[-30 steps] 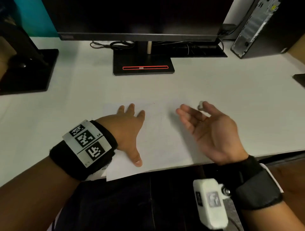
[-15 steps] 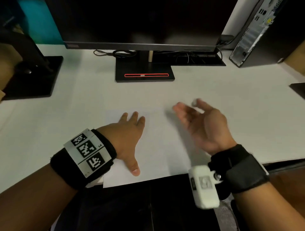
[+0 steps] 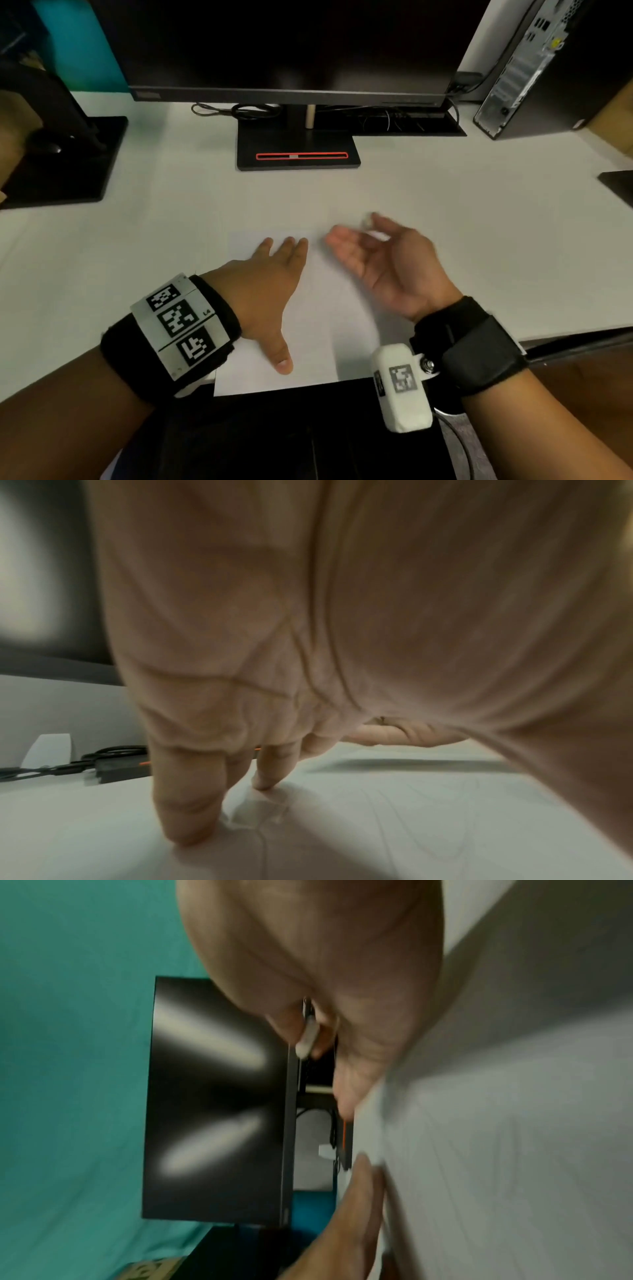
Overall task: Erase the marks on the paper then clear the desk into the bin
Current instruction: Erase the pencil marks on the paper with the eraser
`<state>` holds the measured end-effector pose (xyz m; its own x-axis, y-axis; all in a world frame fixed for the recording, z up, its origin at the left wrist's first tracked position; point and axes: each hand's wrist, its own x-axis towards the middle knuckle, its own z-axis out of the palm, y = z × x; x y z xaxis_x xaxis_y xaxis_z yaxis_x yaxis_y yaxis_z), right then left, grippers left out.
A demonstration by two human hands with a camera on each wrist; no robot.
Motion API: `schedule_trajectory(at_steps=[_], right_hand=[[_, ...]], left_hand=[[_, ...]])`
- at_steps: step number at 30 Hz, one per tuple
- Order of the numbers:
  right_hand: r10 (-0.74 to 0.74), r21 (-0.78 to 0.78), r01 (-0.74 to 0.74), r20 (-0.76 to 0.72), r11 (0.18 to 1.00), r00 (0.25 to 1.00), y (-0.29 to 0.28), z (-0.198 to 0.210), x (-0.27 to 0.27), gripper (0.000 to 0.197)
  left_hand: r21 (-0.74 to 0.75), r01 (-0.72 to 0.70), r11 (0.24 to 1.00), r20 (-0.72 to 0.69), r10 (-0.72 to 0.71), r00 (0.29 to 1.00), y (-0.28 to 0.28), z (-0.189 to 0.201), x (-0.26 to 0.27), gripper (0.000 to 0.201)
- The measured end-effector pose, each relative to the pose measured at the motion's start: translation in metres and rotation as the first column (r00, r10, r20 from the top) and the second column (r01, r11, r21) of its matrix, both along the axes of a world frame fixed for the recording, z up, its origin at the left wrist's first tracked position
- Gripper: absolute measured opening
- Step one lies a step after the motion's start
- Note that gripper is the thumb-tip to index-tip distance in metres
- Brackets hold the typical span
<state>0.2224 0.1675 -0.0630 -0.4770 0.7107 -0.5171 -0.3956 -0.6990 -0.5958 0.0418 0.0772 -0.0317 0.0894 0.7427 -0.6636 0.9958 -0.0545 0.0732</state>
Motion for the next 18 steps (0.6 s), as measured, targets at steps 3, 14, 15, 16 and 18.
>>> schedule_trajectory(at_steps=[3,14,15,16,18], right_hand=[[0.357,-0.062,-0.352,0.113,0.934,0.927,-0.002,-0.002,-0.01,0.052],[0.108,-0.004,-0.108,0.036,0.994,0.993,0.02,-0.001,-0.007,0.029],[0.242,-0.029,-0.24,0.068,0.97,0.968,0.015,-0.004,-0.01,0.038],[0.285,-0.05,-0.281,0.084,0.958,0.955,0.016,-0.005,-0.009,0.046],[0.088,-0.043,-0.085,0.051,0.995,0.995,0.031,-0.006,0.001,0.044]], left_hand=[[0.008,-0.016,1.0,0.019,0.016,1.0,-0.002,-0.001,-0.001,0.166],[0.0,-0.031,1.0,0.028,0.031,0.999,-0.003,-0.001,-0.003,0.166],[-0.002,-0.036,0.999,0.031,0.036,0.999,-0.003,-0.001,-0.003,0.167],[-0.004,-0.038,0.999,0.035,0.039,0.999,-0.003,-0.002,-0.003,0.167],[-0.004,-0.033,0.999,0.041,0.033,0.999,-0.002,-0.002,-0.004,0.166]])
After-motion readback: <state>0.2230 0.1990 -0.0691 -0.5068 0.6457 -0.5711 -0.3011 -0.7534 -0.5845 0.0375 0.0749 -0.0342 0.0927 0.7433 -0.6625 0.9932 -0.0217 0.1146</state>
